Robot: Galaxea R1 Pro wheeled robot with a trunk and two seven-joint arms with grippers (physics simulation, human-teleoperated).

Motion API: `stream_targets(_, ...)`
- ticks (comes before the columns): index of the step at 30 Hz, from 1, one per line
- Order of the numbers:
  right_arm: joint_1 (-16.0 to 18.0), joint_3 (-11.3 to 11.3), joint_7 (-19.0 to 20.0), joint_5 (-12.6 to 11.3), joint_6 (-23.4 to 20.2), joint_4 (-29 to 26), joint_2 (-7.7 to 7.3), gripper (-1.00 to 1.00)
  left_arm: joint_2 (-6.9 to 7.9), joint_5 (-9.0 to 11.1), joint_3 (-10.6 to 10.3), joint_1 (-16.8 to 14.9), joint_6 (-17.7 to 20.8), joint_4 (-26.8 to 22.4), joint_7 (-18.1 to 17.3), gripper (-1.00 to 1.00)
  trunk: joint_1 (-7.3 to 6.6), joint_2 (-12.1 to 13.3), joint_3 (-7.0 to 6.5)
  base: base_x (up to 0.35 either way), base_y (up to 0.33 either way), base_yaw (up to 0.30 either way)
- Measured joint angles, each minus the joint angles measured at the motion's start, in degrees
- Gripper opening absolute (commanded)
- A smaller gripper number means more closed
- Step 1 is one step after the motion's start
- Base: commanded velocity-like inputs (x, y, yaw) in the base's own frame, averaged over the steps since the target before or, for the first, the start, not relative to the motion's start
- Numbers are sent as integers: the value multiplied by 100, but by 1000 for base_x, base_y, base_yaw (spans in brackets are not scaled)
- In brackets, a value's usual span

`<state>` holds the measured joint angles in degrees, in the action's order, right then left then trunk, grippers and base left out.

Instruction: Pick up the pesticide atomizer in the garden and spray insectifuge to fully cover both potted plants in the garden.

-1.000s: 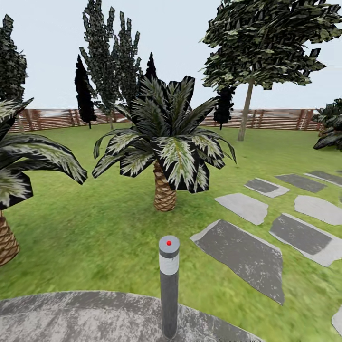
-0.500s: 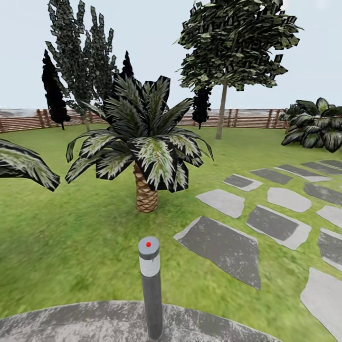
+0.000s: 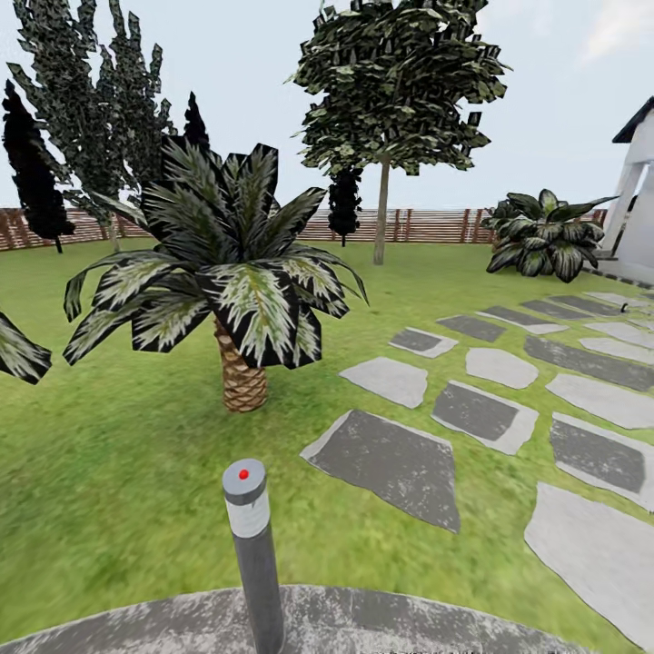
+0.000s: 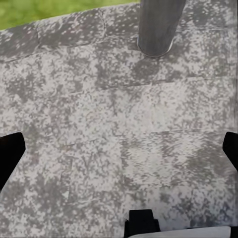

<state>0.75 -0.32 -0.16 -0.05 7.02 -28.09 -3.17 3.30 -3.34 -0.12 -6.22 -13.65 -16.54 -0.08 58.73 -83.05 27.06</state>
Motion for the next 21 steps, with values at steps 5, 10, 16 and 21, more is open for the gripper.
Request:
stream_targets(5,0,0,0,2,0,0,0,100,2,1,2,0,-3,14,2,100,0,0,0,3,0,-284)
stream_targets(10,0,0,0,4,0,0,3,100,2,-7,-25,0,-4,24,0,100,-2,-1,0,167,-57,-284)
stream_targets(16,0,0,0,3,-1,-1,7,100,-2,-8,-41,0,-2,21,-1,100,-2,-1,0,261,-157,-284)
stream_targets(21,0,0,0,3,-1,-1,6,100,-7,-8,-46,0,2,24,-2,100,-2,-1,0,234,-199,-284)
